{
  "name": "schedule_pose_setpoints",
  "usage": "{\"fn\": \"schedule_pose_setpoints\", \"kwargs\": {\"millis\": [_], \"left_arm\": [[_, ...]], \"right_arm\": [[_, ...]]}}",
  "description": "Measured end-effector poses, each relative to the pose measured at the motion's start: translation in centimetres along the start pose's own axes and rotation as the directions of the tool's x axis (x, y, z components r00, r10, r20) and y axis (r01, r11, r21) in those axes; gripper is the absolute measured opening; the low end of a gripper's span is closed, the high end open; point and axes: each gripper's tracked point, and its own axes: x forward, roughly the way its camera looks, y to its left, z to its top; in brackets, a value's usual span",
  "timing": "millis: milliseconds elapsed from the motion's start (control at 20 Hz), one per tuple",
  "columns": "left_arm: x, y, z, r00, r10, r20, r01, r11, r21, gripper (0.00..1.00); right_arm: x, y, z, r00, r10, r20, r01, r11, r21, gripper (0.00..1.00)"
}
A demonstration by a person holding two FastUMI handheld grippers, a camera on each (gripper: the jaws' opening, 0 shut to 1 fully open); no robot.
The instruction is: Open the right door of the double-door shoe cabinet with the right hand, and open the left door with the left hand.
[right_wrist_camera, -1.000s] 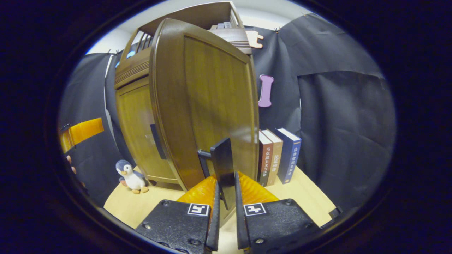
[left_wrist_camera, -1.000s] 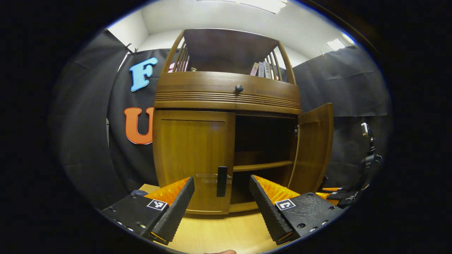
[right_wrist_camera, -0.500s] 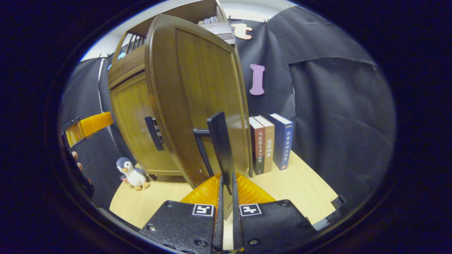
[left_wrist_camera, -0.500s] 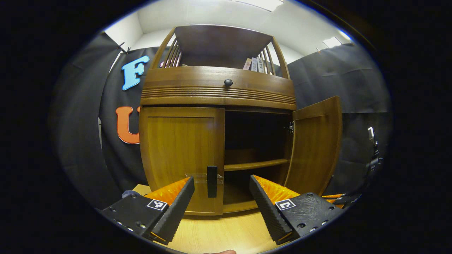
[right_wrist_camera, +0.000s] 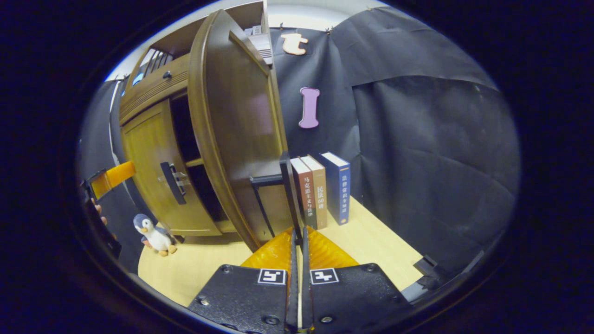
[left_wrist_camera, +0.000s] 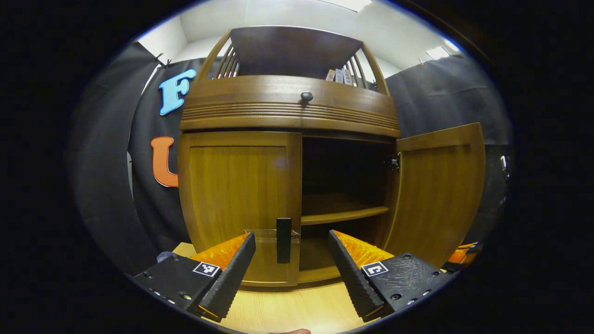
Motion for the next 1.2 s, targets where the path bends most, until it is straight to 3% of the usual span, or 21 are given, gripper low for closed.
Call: {"fn": "schedule_pose_setpoints", "kwargs": {"millis": [350,650,750,800,850,900,950,1000,1100,1200], "left_arm": [[5.5,1.2,-3.4,0.997,0.024,-0.073,-0.024,1.000,0.002,0.95],[10.0,2.2,-6.7,0.989,0.041,-0.143,-0.038,0.999,0.026,0.95],[11.2,2.3,-6.9,0.988,0.035,-0.152,-0.035,0.999,0.004,1.00],[11.9,2.5,-7.0,0.988,0.041,-0.152,-0.039,0.999,0.020,0.79],[12.3,3.0,-7.2,0.986,0.056,-0.158,-0.048,0.997,0.056,0.84],[13.0,3.4,-7.2,0.986,0.063,-0.155,-0.050,0.995,0.087,0.83],[13.5,3.3,-7.4,0.985,0.057,-0.164,-0.042,0.995,0.093,0.70],[13.8,3.1,-7.6,0.984,0.050,-0.172,-0.035,0.995,0.090,0.75],[14.1,2.7,-7.7,0.983,0.046,-0.176,-0.031,0.996,0.084,0.64],[14.0,2.9,-7.8,0.985,0.037,-0.167,-0.022,0.996,0.090,0.60]], "right_arm": [[-1.8,-4.7,1.3,0.992,-0.118,0.049,0.115,0.991,0.064,0.04],[-3.3,-4.8,1.2,0.992,-0.105,0.073,0.097,0.989,0.109,0.04],[-3.5,-4.0,1.2,0.992,-0.095,0.078,0.085,0.989,0.120,0.02],[-3.6,-4.0,1.4,0.992,-0.097,0.084,0.086,0.989,0.121,0.04],[-3.7,-3.9,1.6,0.992,-0.093,0.088,0.082,0.990,0.118,0.02],[-3.8,-3.4,1.7,0.993,-0.077,0.092,0.066,0.991,0.115,0.04],[-3.9,-3.0,1.9,0.993,-0.061,0.096,0.050,0.992,0.114,0.04],[-3.9,-2.8,2.1,0.993,-0.052,0.101,0.041,0.993,0.114,0.02],[-4.0,-2.3,2.3,0.994,-0.036,0.107,0.025,0.994,0.104,0.06],[-4.1,-1.8,2.4,0.993,-0.023,0.113,0.013,0.996,0.087,0.13]]}}
